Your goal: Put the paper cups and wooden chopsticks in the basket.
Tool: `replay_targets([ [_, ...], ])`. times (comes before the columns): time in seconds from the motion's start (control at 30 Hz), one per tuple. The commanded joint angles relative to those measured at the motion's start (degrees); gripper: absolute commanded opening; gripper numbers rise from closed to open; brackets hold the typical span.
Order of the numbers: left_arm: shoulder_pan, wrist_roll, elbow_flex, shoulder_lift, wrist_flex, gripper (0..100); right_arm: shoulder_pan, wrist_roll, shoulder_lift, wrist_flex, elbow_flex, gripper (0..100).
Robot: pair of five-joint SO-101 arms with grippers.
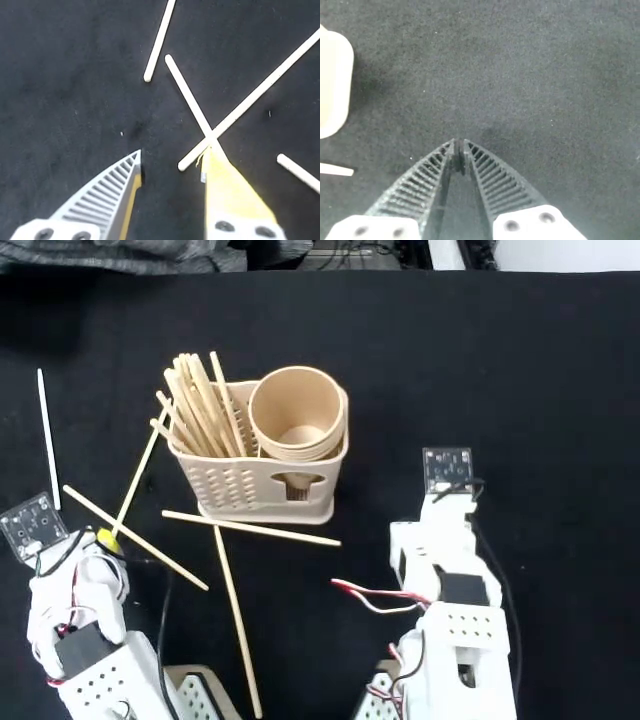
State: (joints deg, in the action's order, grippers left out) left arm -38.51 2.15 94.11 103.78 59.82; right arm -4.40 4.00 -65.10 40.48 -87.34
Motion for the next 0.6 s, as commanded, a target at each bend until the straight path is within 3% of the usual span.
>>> replay_targets([
  [0.0,0.6,0.4,0.3,0.4,0.3,20,0.6,-0.1,-0.1,-0.7,0.3,1.5],
  [0.57,-1.3,4.4,2.1,0.5,4.4,20,0.4,-0.2,-0.1,-0.6,-0.1,1.5],
])
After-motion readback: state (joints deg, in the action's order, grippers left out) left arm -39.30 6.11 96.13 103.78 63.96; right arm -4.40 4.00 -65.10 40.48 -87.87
